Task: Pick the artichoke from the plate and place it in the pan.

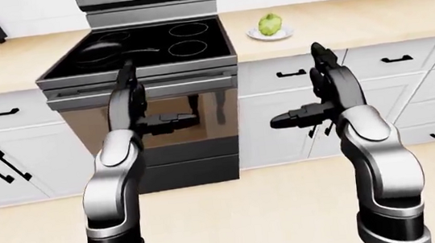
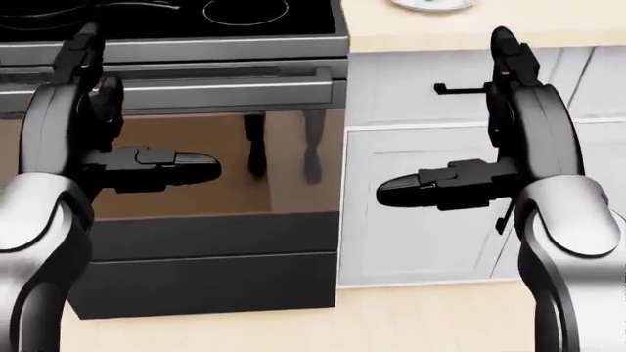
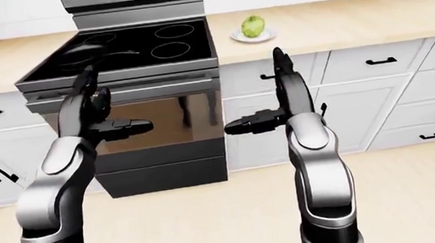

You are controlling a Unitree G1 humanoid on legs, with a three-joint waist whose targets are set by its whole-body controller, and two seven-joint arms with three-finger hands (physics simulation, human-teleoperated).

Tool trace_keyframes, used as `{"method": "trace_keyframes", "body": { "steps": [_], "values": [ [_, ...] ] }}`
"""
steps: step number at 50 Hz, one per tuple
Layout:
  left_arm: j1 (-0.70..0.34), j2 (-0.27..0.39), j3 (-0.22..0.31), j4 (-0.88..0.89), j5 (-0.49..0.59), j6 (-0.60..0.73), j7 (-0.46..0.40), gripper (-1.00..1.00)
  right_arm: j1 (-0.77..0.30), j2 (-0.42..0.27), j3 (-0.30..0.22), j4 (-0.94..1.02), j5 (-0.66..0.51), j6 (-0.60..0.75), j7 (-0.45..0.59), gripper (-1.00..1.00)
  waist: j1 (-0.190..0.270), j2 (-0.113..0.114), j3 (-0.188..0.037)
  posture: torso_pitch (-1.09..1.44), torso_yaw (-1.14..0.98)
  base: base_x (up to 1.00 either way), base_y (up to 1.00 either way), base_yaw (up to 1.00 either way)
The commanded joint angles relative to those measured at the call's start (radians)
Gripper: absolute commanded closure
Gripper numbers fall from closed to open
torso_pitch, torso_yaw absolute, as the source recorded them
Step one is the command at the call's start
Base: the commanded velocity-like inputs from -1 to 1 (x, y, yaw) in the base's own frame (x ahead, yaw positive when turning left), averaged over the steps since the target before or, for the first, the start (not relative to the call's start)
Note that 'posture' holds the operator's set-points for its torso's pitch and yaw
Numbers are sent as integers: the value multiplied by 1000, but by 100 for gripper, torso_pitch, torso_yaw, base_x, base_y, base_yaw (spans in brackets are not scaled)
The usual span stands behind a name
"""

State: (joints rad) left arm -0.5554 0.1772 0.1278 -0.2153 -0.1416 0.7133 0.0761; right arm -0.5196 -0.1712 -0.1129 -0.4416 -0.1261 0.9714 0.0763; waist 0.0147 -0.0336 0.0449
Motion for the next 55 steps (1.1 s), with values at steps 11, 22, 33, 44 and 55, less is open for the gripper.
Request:
{"method": "trace_keyframes", "body": {
  "steps": [11,22,33,44,55],
  "values": [
    [-39,15,22,-34,4,-17,7,-100,-40,-8,5,-29,-3,-17,7,-100,-11,101,-23,0,0,36,-24,0],
    [-33,17,21,-37,2,-18,6,-100,-29,-5,6,-30,-11,-23,11,-100,12,54,-26,0,0,36,-27,0],
    [-31,12,17,-36,8,-21,5,-100,-15,-2,2,-35,-9,-28,12,-100,-10,12,-16,0,0,36,-27,0],
    [-32,16,22,-41,5,-17,5,-100,-23,-4,5,-34,-14,-22,14,-100,-11,101,-30,0,0,36,-28,0],
    [-31,17,23,-39,2,-22,6,-100,-37,-6,11,-50,-23,7,20,-100,2,-25,-49,0,0,35,-27,0]
  ]
}}
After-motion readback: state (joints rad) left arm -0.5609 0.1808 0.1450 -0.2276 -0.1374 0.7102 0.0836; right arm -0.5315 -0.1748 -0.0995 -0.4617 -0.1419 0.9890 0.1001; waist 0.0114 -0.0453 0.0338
